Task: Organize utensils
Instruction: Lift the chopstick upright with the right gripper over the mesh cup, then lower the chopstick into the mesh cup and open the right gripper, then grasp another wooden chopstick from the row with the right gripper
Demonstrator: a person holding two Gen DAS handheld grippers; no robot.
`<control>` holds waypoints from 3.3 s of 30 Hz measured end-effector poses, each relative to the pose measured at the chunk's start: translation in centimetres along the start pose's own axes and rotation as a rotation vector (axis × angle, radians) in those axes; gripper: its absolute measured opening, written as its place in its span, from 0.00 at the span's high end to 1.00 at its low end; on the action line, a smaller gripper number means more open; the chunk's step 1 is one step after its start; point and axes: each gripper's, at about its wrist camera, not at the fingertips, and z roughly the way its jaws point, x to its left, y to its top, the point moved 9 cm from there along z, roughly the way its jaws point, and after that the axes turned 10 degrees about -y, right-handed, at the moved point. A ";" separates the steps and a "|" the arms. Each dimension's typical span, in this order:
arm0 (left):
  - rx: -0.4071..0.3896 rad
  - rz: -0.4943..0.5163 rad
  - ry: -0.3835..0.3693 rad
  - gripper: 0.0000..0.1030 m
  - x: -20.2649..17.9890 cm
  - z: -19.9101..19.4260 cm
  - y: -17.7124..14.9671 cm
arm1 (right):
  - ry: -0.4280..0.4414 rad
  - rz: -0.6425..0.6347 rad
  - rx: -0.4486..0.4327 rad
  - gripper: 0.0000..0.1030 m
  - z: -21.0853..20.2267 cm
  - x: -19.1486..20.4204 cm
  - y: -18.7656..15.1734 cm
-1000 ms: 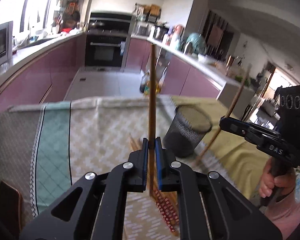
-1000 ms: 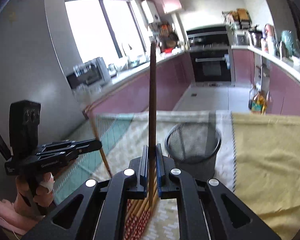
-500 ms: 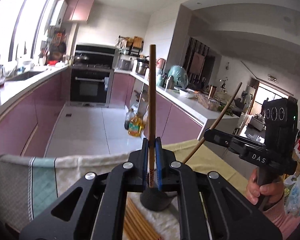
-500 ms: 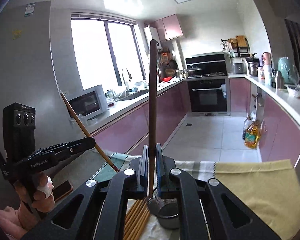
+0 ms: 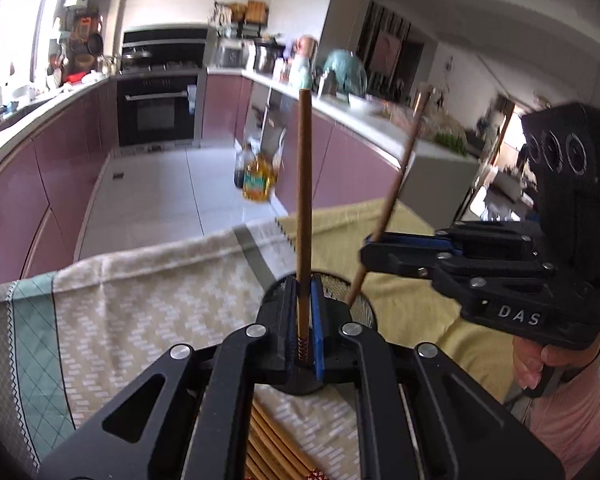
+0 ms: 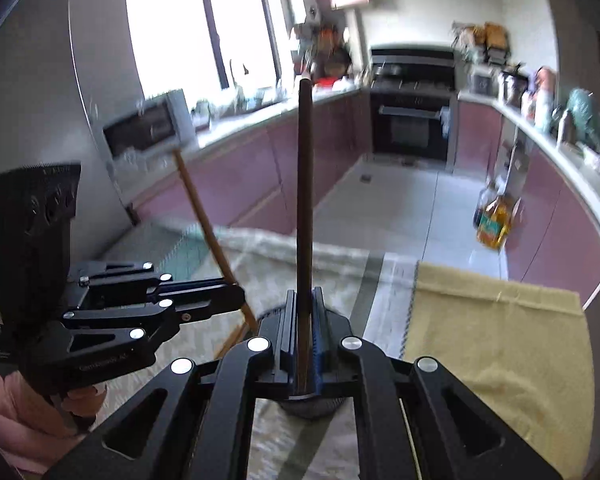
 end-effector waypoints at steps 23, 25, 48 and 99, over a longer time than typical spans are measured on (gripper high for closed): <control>-0.040 -0.019 0.154 0.57 3.2 0.2 -1.4 | 0.024 0.100 -0.055 0.66 0.0 -0.7 -0.6; -0.061 -0.005 0.194 0.51 3.3 -1.0 -1.7 | 0.054 0.104 -0.077 0.58 -1.0 -0.2 -0.9; 0.115 -0.112 0.304 0.36 8.9 -4.4 -15.3 | 0.067 -0.001 0.153 0.57 3.3 6.5 -12.9; 0.149 -0.182 0.310 0.92 8.9 -2.4 -17.2 | 0.013 0.013 0.131 0.95 4.5 7.1 -12.4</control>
